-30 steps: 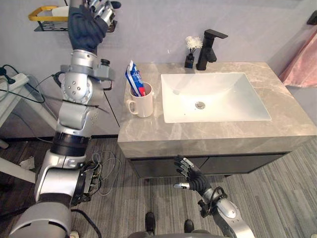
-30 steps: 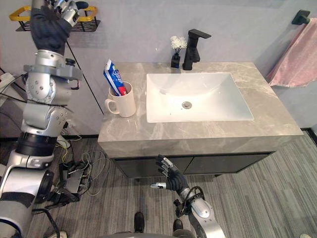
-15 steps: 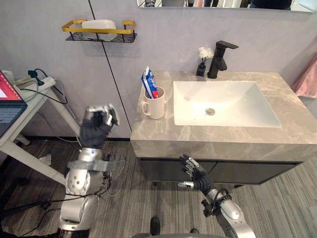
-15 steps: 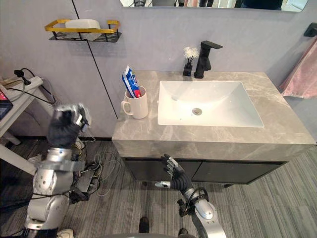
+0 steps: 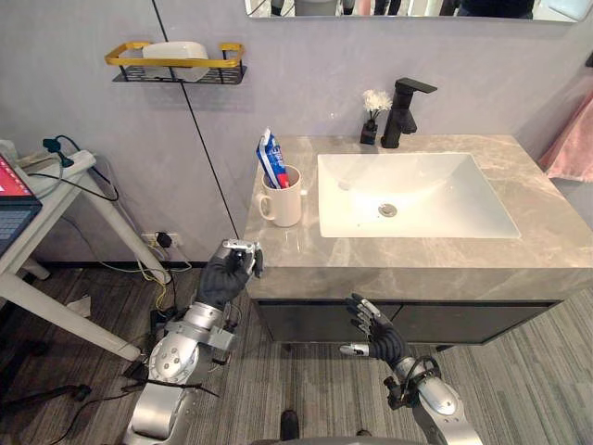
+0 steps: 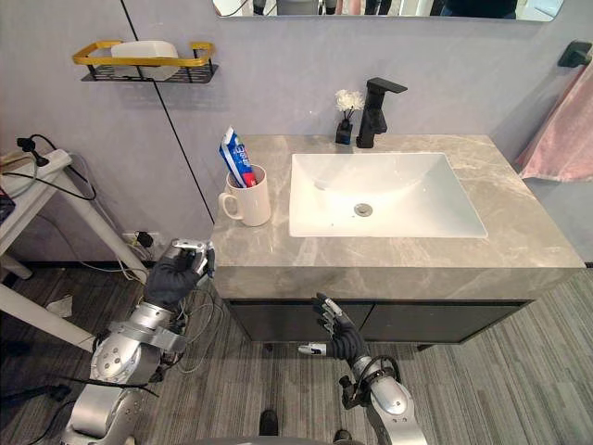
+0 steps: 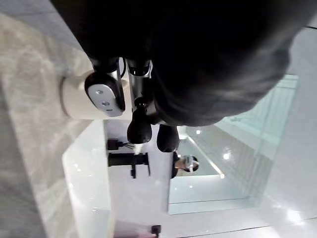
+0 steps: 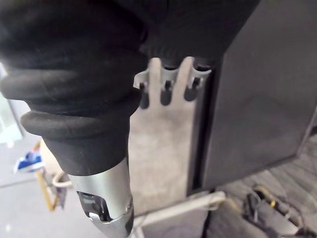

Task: Organize washtable

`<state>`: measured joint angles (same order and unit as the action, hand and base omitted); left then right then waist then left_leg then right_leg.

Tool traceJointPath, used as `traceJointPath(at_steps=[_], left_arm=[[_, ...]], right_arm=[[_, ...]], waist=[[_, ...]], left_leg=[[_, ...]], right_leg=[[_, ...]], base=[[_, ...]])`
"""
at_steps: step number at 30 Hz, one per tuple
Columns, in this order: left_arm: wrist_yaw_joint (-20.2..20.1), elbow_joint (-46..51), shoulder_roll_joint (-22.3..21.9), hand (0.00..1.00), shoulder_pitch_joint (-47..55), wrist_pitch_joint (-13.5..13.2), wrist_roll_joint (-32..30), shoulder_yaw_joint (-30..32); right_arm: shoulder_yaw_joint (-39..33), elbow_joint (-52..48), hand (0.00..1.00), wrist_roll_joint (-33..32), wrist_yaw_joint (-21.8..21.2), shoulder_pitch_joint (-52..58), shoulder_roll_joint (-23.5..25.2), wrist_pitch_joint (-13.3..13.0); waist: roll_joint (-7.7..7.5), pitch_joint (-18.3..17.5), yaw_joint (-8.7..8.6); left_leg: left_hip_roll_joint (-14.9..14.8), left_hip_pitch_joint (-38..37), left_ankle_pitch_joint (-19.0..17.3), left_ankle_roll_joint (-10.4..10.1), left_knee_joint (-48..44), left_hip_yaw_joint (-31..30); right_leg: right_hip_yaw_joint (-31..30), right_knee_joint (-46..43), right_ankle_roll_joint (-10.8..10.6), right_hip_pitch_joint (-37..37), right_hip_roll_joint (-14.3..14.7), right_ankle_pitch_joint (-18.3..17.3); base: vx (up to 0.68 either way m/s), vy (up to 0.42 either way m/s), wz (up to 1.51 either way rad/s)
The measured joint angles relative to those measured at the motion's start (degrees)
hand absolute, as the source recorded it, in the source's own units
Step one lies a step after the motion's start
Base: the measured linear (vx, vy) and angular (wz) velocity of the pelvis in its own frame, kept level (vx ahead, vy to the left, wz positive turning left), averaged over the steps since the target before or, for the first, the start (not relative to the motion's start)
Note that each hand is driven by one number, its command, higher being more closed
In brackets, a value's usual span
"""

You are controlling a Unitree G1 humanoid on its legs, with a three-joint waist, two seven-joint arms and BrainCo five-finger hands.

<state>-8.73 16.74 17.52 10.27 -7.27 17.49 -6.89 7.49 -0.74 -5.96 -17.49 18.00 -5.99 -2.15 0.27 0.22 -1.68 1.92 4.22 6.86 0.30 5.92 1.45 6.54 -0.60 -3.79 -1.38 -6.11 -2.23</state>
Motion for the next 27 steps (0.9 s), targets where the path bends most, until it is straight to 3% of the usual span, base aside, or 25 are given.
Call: traceJointPath(at_steps=[16, 27], left_arm=[[2.6, -12.3, -0.5, 1.00, -10.6, 1.7, -7.5, -0.3], [4.0, -19.7, 4.5, 1.00, -20.9, 2.4, -11.3, -0.4]], right_arm=[[-3.2, 0.0, 0.00, 0.1, 1.6, -0.6, -0.1, 0.3], [-3.2, 0.0, 0.00, 0.0, 2.5, -1.4, -0.2, 0.2]], waist=[[-1.39, 1.6, -0.66], [-2.00, 3.4, -0.92]], left_leg=[[-0.3, 2.5, -0.4, -0.3, 0.0, 2.1], [-1.1, 3.2, -0.4, -0.2, -0.3, 3.5]], right_leg=[[-2.2, -0.1, -0.2, -3.5, 0.0, 0.7], [-3.7, 1.9, -0.2, -4.0, 0.6, 2.1]], base=[[0.01, 0.000, -0.07], [0.04, -0.011, -0.08]])
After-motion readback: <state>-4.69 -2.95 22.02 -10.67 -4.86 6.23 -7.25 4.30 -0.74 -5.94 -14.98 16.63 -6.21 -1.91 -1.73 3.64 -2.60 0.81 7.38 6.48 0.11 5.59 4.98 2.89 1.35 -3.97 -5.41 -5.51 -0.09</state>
